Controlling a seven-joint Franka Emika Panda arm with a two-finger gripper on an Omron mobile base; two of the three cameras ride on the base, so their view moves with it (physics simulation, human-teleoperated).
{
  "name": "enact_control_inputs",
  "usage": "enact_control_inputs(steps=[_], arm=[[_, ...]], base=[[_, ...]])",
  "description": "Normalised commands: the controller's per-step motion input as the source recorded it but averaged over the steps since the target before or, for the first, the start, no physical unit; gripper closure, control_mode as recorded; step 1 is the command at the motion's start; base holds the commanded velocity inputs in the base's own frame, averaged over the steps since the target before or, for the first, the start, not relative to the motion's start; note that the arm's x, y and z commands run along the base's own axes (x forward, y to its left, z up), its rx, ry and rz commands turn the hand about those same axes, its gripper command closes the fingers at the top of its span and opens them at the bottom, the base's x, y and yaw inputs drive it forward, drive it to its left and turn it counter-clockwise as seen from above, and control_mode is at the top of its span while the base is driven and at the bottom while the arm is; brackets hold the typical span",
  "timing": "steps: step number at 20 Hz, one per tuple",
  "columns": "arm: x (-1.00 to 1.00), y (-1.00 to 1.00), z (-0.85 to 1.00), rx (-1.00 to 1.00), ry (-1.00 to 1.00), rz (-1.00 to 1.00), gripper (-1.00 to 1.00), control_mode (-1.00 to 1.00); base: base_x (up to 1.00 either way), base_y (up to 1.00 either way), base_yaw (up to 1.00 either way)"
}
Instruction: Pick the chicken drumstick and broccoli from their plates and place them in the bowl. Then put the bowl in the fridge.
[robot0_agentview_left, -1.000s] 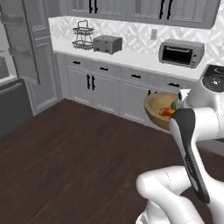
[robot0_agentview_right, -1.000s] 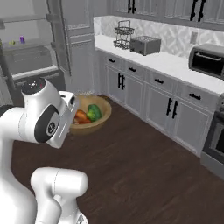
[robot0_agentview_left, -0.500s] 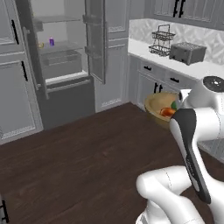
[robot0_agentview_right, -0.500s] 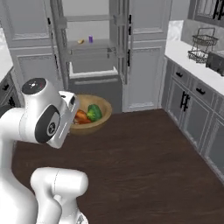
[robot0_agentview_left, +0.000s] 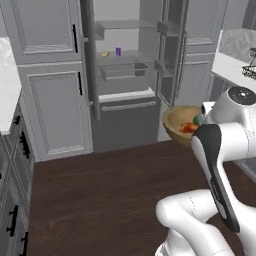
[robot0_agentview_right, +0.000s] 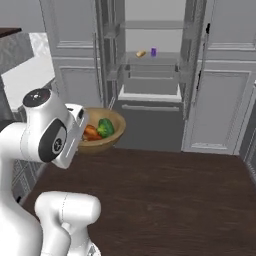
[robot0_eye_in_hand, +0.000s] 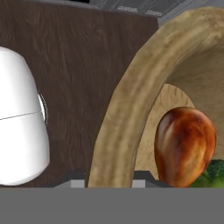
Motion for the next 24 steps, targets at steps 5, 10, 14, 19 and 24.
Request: enact_control_inputs(steps=[5,10,14,19,24], arm=[[0.00,0.00,0.00,0.00,0.00,0.00,1.00,1.00],[0.00,0.00,0.00,0.00,0.00,0.00,1.00,1.00],[0.00,0.00,0.00,0.00,0.00,0.00,1.00,1.00],[0.00,0.00,0.00,0.00,0.00,0.00,1.00,1.00],[0.00,0.00,0.00,0.00,0.00,0.00,1.00,1.00]], base=[[1.00,-0.73,0.31],[1.00,-0.39,0.15],[1.00,-0.31,0.00],[0.99,-0.22,0.00],[0.92,-0.09,-0.06]])
